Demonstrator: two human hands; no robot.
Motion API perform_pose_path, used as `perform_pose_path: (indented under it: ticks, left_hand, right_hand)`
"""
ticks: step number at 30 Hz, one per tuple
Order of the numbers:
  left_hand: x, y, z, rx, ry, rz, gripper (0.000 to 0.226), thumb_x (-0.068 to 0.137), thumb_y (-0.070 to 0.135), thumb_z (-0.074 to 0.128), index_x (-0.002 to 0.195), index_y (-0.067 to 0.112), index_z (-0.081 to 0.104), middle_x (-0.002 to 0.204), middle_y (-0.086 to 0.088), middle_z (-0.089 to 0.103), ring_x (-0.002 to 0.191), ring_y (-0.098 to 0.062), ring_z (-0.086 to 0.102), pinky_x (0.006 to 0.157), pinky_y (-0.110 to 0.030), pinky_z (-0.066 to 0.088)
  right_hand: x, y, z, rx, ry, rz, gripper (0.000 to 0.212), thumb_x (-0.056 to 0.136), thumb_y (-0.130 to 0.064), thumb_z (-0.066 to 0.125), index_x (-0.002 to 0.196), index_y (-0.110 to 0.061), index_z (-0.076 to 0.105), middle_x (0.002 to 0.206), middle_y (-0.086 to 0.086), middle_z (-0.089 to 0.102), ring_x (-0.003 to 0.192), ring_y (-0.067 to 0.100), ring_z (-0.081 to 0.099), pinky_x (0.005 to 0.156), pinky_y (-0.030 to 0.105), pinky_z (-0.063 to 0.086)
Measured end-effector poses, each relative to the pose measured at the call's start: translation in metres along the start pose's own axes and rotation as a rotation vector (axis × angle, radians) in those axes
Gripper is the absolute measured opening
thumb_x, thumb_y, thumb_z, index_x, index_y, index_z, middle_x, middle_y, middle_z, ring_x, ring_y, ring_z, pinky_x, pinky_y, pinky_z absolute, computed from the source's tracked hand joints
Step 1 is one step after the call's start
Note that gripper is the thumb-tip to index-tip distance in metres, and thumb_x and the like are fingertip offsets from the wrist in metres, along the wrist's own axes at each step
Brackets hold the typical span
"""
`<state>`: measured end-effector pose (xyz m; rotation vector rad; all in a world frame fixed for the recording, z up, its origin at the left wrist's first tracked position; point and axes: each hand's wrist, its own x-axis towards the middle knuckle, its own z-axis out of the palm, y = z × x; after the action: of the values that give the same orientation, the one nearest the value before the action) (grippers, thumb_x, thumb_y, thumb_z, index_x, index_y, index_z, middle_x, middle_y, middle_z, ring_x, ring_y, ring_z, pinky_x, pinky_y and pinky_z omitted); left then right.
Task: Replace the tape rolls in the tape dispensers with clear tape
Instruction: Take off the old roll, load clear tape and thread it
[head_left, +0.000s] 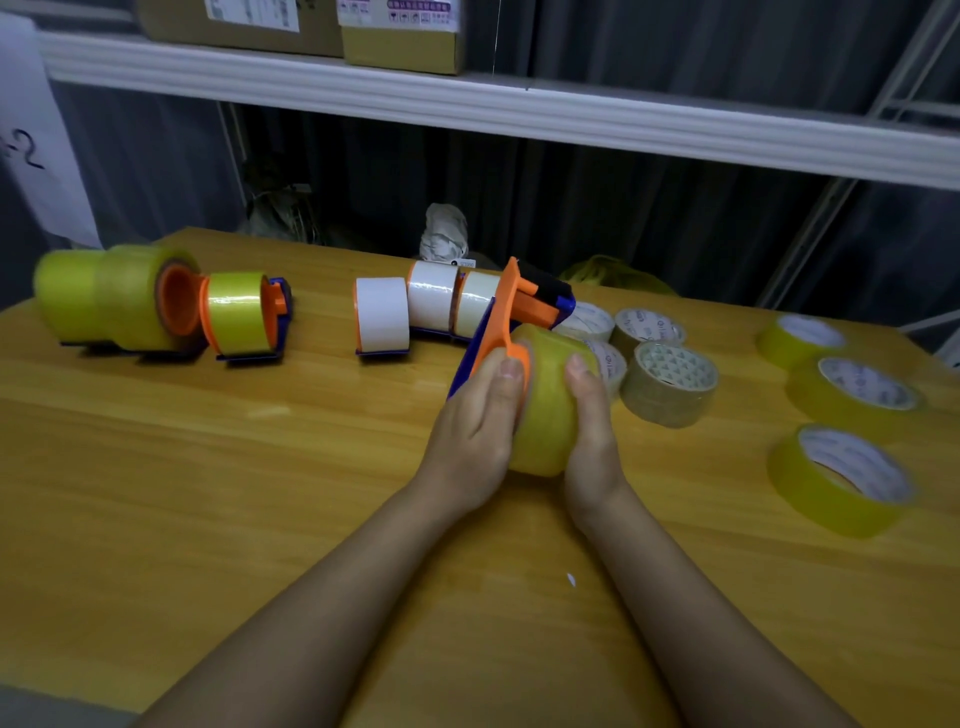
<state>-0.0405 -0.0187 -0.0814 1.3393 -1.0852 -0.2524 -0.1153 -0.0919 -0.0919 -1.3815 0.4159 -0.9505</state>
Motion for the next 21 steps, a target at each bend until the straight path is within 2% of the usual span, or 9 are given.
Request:
perform_pose_path:
  ticks: [3, 5, 8, 11, 13, 15, 16, 18, 21]
  left_hand:
    - [0.000, 0.002, 0.001, -0.099, 0.000, -0.092, 0.037, 0.100, 0.040, 0.030, 0.099, 0.019, 0.061, 0.095, -0.002, 0.065, 0.096, -0.014, 0.061, 0.090, -0.036, 0.048]
    - [0.001, 0.002, 0.002, -0.203, 0.025, -0.237, 0.032, 0.102, 0.036, 0.032, 0.098, 0.025, 0.062, 0.101, 0.006, 0.067, 0.103, -0.008, 0.061, 0.096, -0.032, 0.046]
    - [0.006, 0.003, 0.000, -0.340, 0.024, -0.408, 0.040, 0.101, 0.042, 0.033, 0.097, 0.020, 0.066, 0.091, 0.000, 0.073, 0.092, -0.016, 0.068, 0.082, -0.031, 0.053]
    - [0.007, 0.007, -0.002, -0.334, -0.036, -0.410, 0.048, 0.099, 0.046, 0.025, 0.096, 0.022, 0.066, 0.079, 0.006, 0.074, 0.080, -0.008, 0.070, 0.068, -0.022, 0.053]
    - [0.006, 0.009, 0.000, -0.314, -0.059, -0.373, 0.055, 0.095, 0.053, 0.018, 0.098, 0.024, 0.064, 0.082, 0.010, 0.074, 0.083, -0.003, 0.069, 0.076, -0.018, 0.054]
    - [0.006, 0.011, 0.002, -0.299, -0.044, -0.368, 0.071, 0.086, 0.072, 0.019, 0.112, 0.023, 0.063, 0.104, 0.003, 0.072, 0.104, -0.010, 0.065, 0.097, -0.033, 0.049]
    - [0.005, 0.009, 0.004, -0.282, -0.038, -0.356, 0.083, 0.079, 0.082, 0.022, 0.122, 0.022, 0.060, 0.117, -0.001, 0.068, 0.114, -0.016, 0.061, 0.104, -0.042, 0.044]
    - [0.003, 0.004, 0.004, -0.228, -0.027, -0.305, 0.101, 0.067, 0.093, 0.025, 0.132, 0.021, 0.052, 0.128, -0.004, 0.061, 0.123, -0.021, 0.054, 0.108, -0.049, 0.038]
    - [-0.001, 0.000, 0.003, -0.099, -0.025, -0.201, 0.103, 0.068, 0.093, 0.018, 0.127, 0.016, 0.054, 0.120, -0.005, 0.064, 0.117, -0.019, 0.057, 0.103, -0.048, 0.042]
  right_hand:
    - [-0.001, 0.004, -0.002, -0.189, 0.048, -0.130, 0.072, 0.082, -0.063, 0.051, 0.136, -0.017, 0.045, 0.134, 0.013, 0.051, 0.127, 0.028, 0.048, 0.107, 0.055, 0.037]
    - [-0.003, 0.005, -0.004, -0.310, 0.057, -0.220, 0.062, 0.084, -0.058, 0.046, 0.134, -0.022, 0.044, 0.130, 0.007, 0.048, 0.123, 0.019, 0.047, 0.106, 0.042, 0.040]
    - [-0.005, 0.004, -0.008, -0.492, 0.041, -0.362, 0.064, 0.085, -0.054, 0.045, 0.138, -0.018, 0.039, 0.126, 0.002, 0.041, 0.119, 0.006, 0.043, 0.097, 0.018, 0.039]
    - [-0.004, 0.006, -0.008, -0.553, 0.032, -0.405, 0.065, 0.086, -0.054, 0.044, 0.139, -0.017, 0.038, 0.125, 0.002, 0.039, 0.119, 0.005, 0.042, 0.096, 0.017, 0.039]
    - [-0.004, 0.007, -0.008, -0.521, 0.026, -0.378, 0.066, 0.086, -0.053, 0.042, 0.138, -0.013, 0.039, 0.129, 0.005, 0.042, 0.122, 0.001, 0.039, 0.099, 0.011, 0.032]
    - [-0.002, 0.008, -0.008, -0.409, -0.004, -0.311, 0.065, 0.085, -0.054, 0.043, 0.137, -0.016, 0.041, 0.134, 0.007, 0.044, 0.126, 0.004, 0.040, 0.105, 0.018, 0.033]
    - [0.000, 0.008, -0.008, -0.355, -0.019, -0.283, 0.063, 0.085, -0.055, 0.044, 0.137, -0.019, 0.041, 0.135, 0.008, 0.045, 0.129, 0.011, 0.042, 0.108, 0.031, 0.035]
    - [0.002, 0.009, -0.008, -0.282, -0.039, -0.253, 0.058, 0.086, -0.057, 0.045, 0.135, -0.025, 0.043, 0.135, 0.009, 0.047, 0.130, 0.026, 0.043, 0.108, 0.053, 0.035]
    - [0.003, 0.011, -0.006, -0.177, -0.064, -0.184, 0.062, 0.085, -0.063, 0.048, 0.135, -0.025, 0.045, 0.136, 0.012, 0.049, 0.130, 0.033, 0.043, 0.107, 0.060, 0.033]
